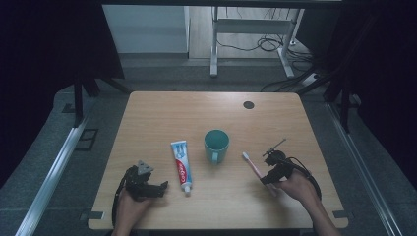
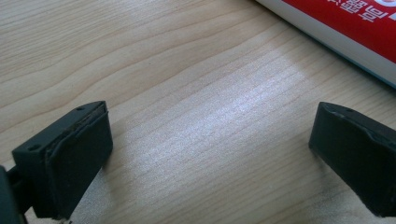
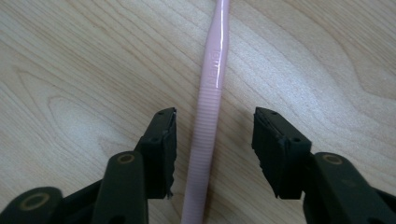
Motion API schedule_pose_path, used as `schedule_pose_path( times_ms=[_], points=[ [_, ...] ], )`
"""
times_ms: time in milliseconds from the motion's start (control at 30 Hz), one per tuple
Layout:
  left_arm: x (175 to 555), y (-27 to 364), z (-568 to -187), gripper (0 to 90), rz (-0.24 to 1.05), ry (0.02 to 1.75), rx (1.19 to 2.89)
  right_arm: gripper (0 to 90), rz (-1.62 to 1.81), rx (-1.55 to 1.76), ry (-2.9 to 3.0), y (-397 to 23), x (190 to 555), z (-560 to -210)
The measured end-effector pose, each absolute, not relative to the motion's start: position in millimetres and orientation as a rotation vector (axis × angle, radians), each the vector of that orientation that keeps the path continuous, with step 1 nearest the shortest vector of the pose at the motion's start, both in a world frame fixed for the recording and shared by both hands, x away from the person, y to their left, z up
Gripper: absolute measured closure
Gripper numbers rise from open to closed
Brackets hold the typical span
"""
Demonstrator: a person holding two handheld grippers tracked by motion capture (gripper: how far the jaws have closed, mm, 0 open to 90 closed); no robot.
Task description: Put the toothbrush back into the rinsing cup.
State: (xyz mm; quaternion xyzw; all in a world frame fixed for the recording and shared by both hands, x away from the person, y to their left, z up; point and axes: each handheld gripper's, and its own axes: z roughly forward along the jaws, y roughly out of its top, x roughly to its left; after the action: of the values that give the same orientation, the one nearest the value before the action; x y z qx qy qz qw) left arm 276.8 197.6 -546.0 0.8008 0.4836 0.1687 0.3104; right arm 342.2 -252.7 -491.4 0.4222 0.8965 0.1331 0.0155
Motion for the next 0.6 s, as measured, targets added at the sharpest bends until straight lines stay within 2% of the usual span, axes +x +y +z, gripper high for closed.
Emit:
schedule_pose_path(
  times_ms=[600],
  points=[
    [277,198,-546,0.0,0.446,1.278,2.114,60.8,0.149,1.276,2.867,-221,367,-487]
  ],
)
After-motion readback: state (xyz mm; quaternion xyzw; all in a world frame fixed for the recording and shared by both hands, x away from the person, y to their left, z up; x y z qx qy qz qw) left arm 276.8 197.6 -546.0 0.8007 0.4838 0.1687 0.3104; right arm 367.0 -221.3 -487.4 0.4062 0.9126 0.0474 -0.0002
